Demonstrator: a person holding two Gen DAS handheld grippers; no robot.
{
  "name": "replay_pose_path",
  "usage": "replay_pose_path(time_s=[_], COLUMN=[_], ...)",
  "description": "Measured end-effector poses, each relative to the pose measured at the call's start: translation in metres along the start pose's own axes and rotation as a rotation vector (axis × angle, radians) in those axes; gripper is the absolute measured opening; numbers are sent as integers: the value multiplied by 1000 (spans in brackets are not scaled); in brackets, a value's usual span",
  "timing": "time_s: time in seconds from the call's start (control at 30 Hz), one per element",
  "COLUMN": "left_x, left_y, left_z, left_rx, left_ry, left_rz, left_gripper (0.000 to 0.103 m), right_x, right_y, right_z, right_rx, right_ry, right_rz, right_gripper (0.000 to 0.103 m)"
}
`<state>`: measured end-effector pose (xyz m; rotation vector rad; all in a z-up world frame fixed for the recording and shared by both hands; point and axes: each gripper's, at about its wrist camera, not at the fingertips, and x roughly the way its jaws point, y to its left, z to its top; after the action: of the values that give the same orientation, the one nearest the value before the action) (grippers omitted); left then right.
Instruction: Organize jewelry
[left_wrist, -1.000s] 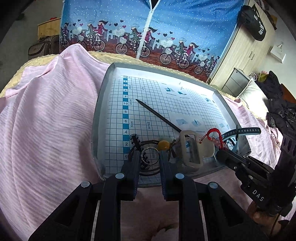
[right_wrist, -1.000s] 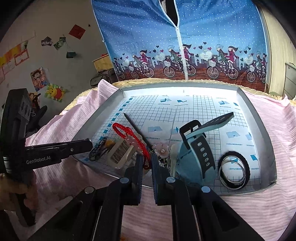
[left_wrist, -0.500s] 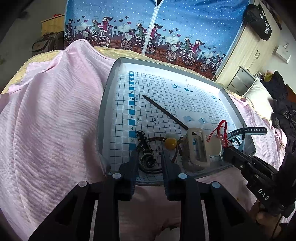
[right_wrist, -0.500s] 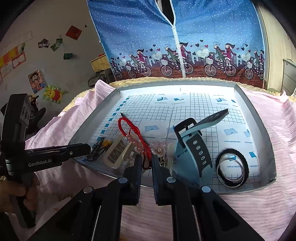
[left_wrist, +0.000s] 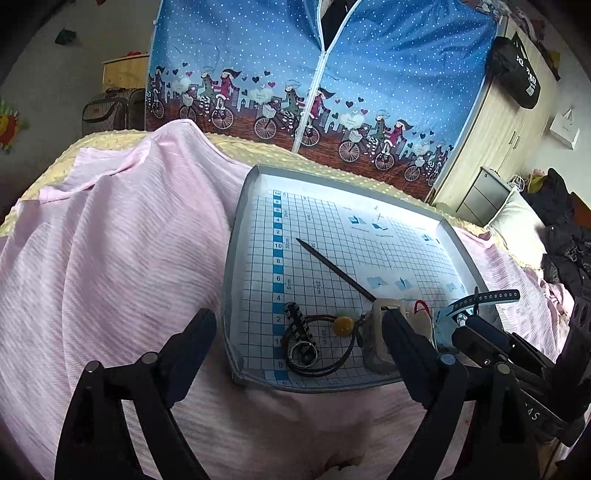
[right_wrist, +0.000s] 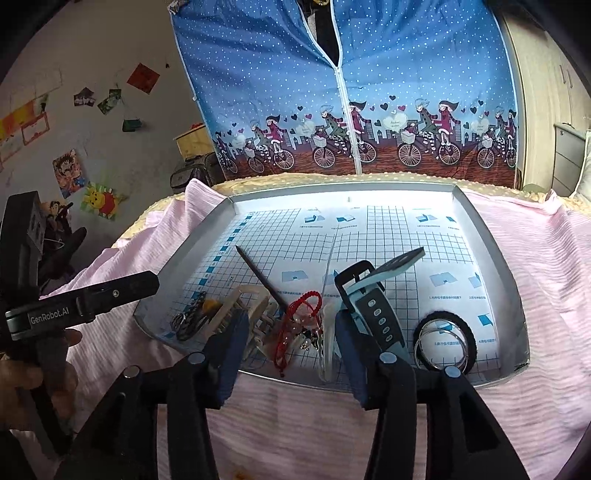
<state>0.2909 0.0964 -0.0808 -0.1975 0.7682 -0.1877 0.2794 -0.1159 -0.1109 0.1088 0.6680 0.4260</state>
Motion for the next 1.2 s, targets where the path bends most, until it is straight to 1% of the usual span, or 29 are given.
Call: replay_pose_path(time_s=[0.07, 0.1, 0.17, 0.2, 0.27, 0.3, 0.37, 0.43, 0.57, 0.7, 0.83, 1.07, 1.2], left_x=[-5, -8, -18, -26, -41, -49, -63, -77, -105, -131, -150, -185, -207], left_y=[-2, -4, -8, -12, -18, -21, -25, -31, -45, -52, -60, -75, -83], left_z=[1, 1, 2, 3, 4, 4, 4, 3, -1, -7, -14, -39, -59], left_rx=[8, 15, 40, 58, 77, 73, 56, 67, 135, 146, 177, 197, 181], left_ry=[-25, -41, -78, -106, -156, -178, -210, -233, -294, -362, -406, -466, -493], left_rz=[12, 21, 35, 46, 54, 53, 34, 25, 62, 57, 64, 63, 48], left_gripper=[99, 101, 101, 101, 101, 101, 101, 101, 101, 101, 101, 101, 101], right_x=[-7, -12, -23, -30, -44, -50, -64, -77, -102, -127, -152, -192, -210], right_y=[2, 3, 3, 4, 4, 4, 4, 5, 8, 13, 20, 34, 40], right_z=[2, 4, 7, 9, 13, 14, 16, 17, 16, 12, 3, -19, -29], right_rx=[-1, -1, 4, 7, 12, 13, 18, 21, 19, -2, -16, -47, -51], right_ry=[-34, -52, -89, -109, -145, -161, -197, -228, -270, -313, -356, -416, -432], right_rz=[-11, -18, -23, -23, -23, -27, -33, -39, -50, -71, -96, -140, -154], right_gripper=[63, 67, 76, 78, 86, 90, 102, 103, 103, 103, 103, 103, 103])
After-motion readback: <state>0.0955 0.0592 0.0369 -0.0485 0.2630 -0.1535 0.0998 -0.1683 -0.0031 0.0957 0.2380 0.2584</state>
